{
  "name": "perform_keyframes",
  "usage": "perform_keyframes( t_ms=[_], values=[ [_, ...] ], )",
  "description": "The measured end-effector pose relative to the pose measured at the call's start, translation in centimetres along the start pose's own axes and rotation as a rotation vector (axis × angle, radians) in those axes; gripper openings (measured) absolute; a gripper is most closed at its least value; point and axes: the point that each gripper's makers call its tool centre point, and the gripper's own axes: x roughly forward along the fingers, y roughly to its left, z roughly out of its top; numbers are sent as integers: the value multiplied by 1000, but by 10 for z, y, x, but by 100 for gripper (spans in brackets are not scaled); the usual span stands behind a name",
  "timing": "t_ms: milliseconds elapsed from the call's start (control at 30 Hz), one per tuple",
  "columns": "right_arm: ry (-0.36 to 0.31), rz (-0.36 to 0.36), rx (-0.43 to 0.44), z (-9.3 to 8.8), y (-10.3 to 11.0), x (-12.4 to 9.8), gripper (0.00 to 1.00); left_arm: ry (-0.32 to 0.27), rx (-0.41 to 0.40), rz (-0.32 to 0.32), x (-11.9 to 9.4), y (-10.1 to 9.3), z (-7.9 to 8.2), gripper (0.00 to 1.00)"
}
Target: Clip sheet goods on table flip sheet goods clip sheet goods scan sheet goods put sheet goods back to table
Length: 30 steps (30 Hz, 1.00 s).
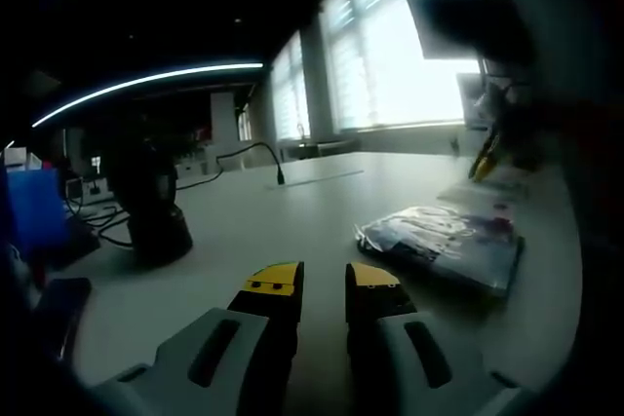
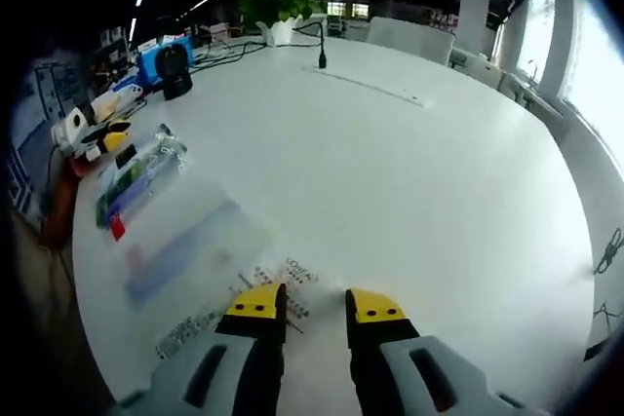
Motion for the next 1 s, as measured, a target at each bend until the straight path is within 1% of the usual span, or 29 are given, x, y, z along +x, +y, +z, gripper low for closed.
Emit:
perform_keyframes(
  t_ms=[133,233,300,367,400,433,467,567,633,700,767,833,933,1000],
  values=[
    [12,0,5,0,1,0,22,0,2,2,0,0,0,10],
    [8,10,7,0,2,0,22,1,2,3,0,0,0,10],
    [3,12,12,-1,3,0,22,2,3,3,0,0,0,10],
    [-8,8,-2,-1,4,-1,21,2,4,3,0,0,0,10],
    [-15,6,7,-1,4,-1,21,2,4,2,0,0,0,10],
    [-27,5,-3,-1,6,-1,21,2,3,2,0,0,0,10],
    [-32,3,12,-1,5,-1,21,2,3,2,0,0,0,10],
    [-42,-3,5,0,8,-2,19,2,3,1,0,0,0,10],
    [-42,0,-12,1,11,-1,14,2,3,2,0,0,0,10],
    [-38,10,-48,2,16,0,8,2,3,3,0,0,0,10],
    [-34,-4,-64,3,16,0,7,3,3,3,0,0,0,10],
    [-30,0,-90,4,19,0,4,3,4,4,0,0,0,10],
    [-21,-13,-120,5,18,1,3,2,3,3,0,0,0,10],
    [-16,-18,-124,5,17,1,2,3,4,3,0,0,0,10]
  ],
)
